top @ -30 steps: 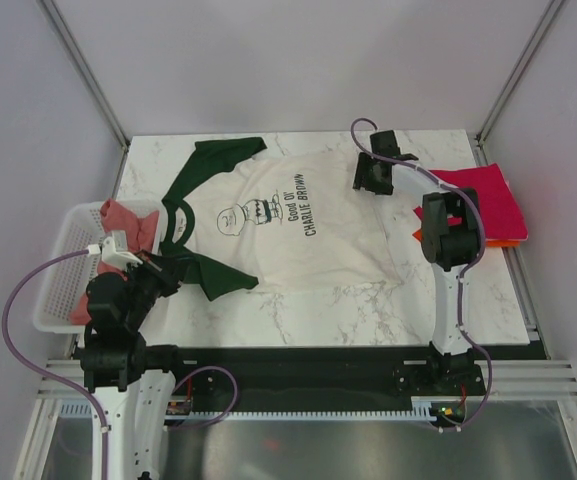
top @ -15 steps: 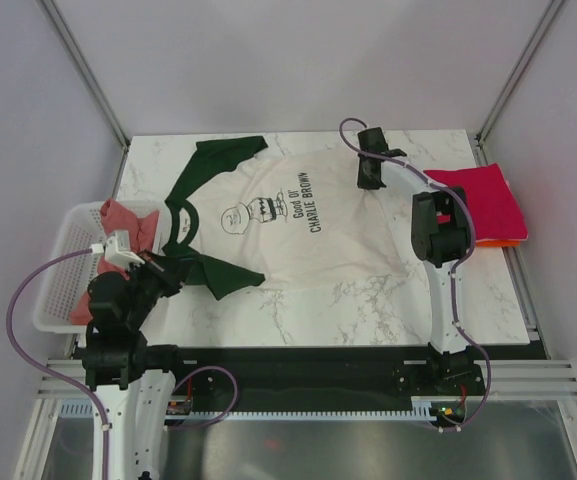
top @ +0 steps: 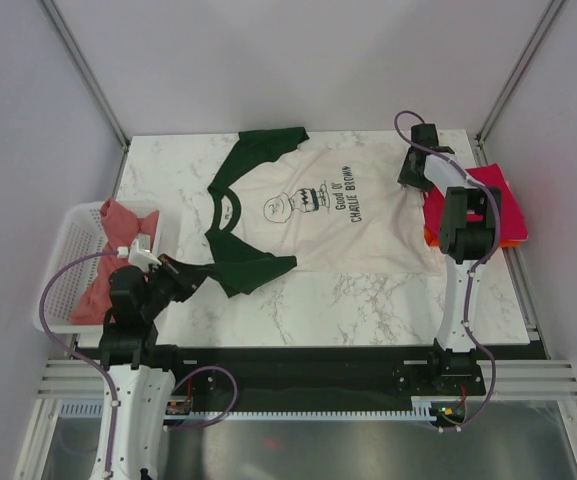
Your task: Fold and stack the t-shirts
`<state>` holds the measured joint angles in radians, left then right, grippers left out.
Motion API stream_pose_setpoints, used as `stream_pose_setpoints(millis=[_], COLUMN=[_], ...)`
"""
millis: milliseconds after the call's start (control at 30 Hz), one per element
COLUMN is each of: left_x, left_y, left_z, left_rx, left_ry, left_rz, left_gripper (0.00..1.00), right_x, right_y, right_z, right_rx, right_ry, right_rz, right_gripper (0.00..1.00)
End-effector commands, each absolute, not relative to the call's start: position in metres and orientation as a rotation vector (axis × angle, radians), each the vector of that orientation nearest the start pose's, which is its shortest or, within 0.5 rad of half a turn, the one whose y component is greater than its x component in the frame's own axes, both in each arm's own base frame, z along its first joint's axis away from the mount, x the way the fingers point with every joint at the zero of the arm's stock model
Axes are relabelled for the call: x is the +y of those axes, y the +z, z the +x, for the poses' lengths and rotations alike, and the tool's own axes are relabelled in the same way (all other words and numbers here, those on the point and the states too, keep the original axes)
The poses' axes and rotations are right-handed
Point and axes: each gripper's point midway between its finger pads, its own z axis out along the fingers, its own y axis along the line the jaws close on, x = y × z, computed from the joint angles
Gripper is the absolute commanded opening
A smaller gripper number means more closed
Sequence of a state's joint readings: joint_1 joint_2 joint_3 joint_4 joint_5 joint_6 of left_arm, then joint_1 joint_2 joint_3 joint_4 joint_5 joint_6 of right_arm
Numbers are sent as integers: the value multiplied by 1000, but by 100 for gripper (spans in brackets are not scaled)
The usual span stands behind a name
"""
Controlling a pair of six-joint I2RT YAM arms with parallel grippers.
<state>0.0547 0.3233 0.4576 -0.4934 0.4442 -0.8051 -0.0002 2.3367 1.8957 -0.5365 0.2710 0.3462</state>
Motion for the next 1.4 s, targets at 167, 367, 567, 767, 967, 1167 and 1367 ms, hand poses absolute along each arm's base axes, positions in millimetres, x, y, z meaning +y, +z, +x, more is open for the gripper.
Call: stream_pose_setpoints(millis=[167, 367, 567, 767, 967, 1167, 1367], left_x=[-91, -91, -92, -98, -97, -95, -94], left_y=[201, 207, 218, 215, 220, 219, 219], left_z=[222, 237, 244, 244, 244, 244, 244], left_rx=[1931, 1984, 1940, 1945, 1936, 1938, 1938], left_ry=[-889, -885, -900, -941, -920, -896, -892], left_rz=[-459, -449, -443, -434, -394, -389, -390], left_gripper=[2, 2, 2, 2, 2, 2, 2], right_x=[15, 29, 22, -11, -3, 4, 5], right_y=[117, 167, 166, 147, 116, 90, 67], right_z=[539, 500, 426, 355, 309, 284, 279], right_rx=[2334, 2234, 2195, 2137, 2231, 2271, 2302], right_ry=[-120, 12, 34, -112, -56, -6, -18], right_rz=[434, 439, 561, 762, 809, 862, 923], right_gripper=[90, 98, 98, 98, 82, 68, 65])
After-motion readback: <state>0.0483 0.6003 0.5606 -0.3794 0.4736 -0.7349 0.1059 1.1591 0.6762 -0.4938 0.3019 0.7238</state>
